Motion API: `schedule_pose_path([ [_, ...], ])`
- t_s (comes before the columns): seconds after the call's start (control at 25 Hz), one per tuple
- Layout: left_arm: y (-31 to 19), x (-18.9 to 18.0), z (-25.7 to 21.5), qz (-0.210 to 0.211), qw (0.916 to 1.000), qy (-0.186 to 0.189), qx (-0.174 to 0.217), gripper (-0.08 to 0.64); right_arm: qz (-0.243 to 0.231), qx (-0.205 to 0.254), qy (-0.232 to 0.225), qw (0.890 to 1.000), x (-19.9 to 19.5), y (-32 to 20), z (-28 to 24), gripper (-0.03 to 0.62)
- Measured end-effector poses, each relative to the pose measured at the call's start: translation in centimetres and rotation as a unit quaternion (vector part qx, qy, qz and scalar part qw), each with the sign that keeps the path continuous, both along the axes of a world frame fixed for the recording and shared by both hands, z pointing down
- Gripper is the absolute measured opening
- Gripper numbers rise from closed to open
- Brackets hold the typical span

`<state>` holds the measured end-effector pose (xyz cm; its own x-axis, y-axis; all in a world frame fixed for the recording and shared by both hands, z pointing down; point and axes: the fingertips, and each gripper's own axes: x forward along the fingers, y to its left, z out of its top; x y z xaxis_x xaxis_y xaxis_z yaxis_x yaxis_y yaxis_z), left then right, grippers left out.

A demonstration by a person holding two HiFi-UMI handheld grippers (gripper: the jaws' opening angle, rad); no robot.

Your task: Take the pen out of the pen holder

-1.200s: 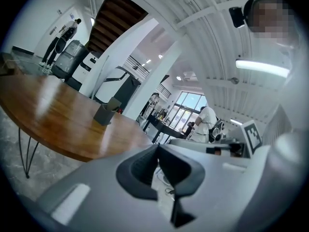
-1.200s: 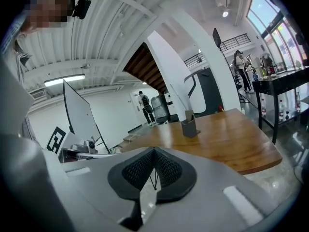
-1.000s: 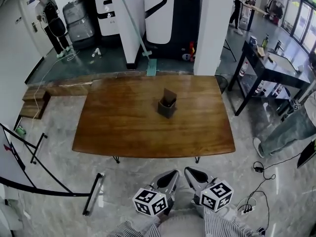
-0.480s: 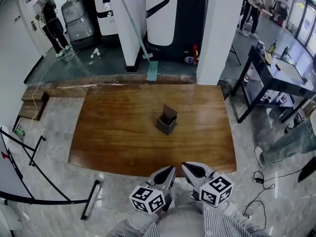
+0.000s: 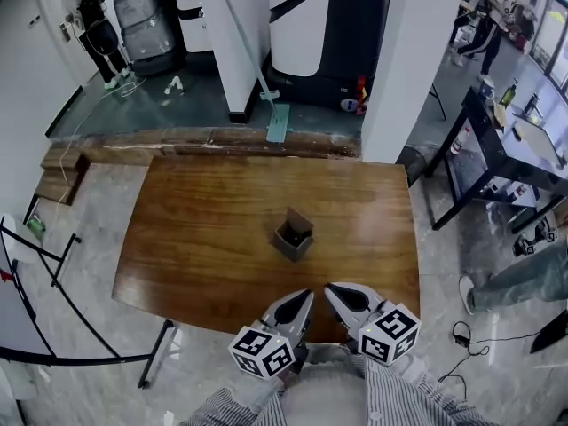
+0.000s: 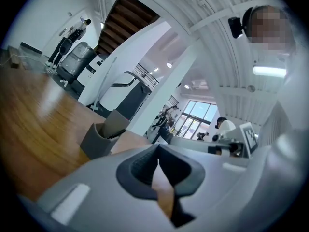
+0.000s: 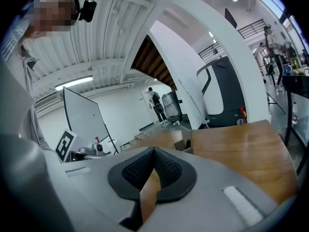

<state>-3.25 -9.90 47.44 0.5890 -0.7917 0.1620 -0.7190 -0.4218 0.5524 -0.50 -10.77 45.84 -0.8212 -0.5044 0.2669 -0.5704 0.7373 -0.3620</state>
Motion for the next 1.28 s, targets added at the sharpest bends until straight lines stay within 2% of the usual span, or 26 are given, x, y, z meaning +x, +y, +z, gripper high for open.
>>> schedule_pose_path([
  [0.52,-2.5,-0.5,0.9,-0.015,0.9996,0.002,-0.023,0.008,0.006,-0.025,-0.013,1.0,0.4,-2.5,1.3,0.0],
  [0.68,-3.3,-0.8,0.3,-0.003,0.9998,-0.009,-0.019,0.008,0.02,-0.028,-0.017,0.999,0.3,-3.2,1.0,0.0],
  [0.96,-4.3,-0.9,-0.3,0.029,0.9993,0.004,-0.025,0.008,0.034,-0.038,-0.022,0.998,-0.1,-3.6,0.7,0.0],
  [1.28,-5.4,-1.9,0.5,0.018,0.9992,0.004,-0.035,0.008,0.035,-0.056,-0.001,0.998,-0.5,-4.0,2.0,0.0],
])
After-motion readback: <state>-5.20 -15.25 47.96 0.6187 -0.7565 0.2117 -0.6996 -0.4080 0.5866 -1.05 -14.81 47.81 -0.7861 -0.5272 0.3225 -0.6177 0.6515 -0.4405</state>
